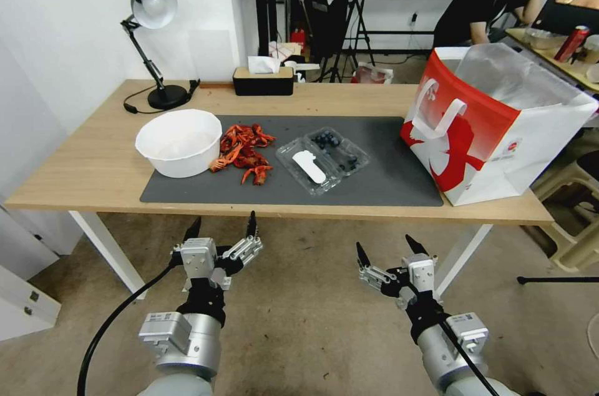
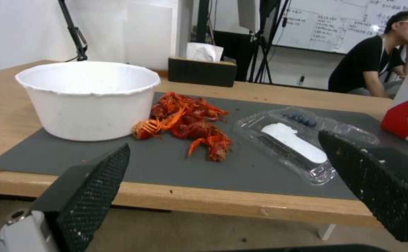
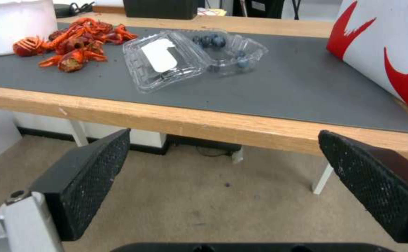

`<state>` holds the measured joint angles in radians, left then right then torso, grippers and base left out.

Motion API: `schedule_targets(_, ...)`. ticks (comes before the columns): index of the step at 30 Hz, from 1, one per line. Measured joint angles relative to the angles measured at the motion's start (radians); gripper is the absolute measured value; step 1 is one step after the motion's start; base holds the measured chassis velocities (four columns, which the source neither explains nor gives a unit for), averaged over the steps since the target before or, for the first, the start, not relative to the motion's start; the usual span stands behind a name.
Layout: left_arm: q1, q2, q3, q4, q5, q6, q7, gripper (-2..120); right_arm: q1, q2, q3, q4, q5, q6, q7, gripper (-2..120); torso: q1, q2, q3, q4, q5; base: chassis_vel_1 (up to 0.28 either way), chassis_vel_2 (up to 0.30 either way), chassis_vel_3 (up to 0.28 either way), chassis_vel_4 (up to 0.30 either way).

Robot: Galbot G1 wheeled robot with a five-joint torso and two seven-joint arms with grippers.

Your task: Close the takeout container lid, then place the container into the takeout bag.

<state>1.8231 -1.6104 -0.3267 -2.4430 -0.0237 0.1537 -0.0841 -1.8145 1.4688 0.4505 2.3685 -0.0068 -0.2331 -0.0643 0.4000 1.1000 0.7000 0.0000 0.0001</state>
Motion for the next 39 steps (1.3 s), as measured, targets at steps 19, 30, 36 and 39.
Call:
schedule_targets(19,-0.01,0.009,-0.102,0.019,-0.02,-0.001,0.076,100,0.013,-0.029,0.022,-0.005,0.009,0.015,-0.006,100,0.0,0.0,0.0,0.0,-0.0001,0.0,0.0,0.0,0.0)
schedule_targets(30,-0.019,0.029,-0.145,0.06,-0.031,-0.009,0.12,100,0.037,-0.061,0.035,-0.018,0.048,0.02,-0.01,100,0.0,0.0,0.0,0.0,-0.0001,0.0,0.0,0.0,0.0)
schedule_targets(36,-0.029,0.03,-0.156,0.083,-0.031,-0.022,0.136,100,0.082,-0.093,0.042,-0.039,0.115,0.035,-0.01,100,0.0,0.0,0.0,0.0,0.0,0.0,0.0,0.0,0.0)
schedule_targets(39,-0.04,0.031,-0.164,0.105,-0.032,-0.03,0.142,100,0.139,-0.144,0.045,-0.085,0.215,0.086,-0.013,100,0.0,0.0,0.0,0.0001,0.0,0.0,0.0,0.0,0.0)
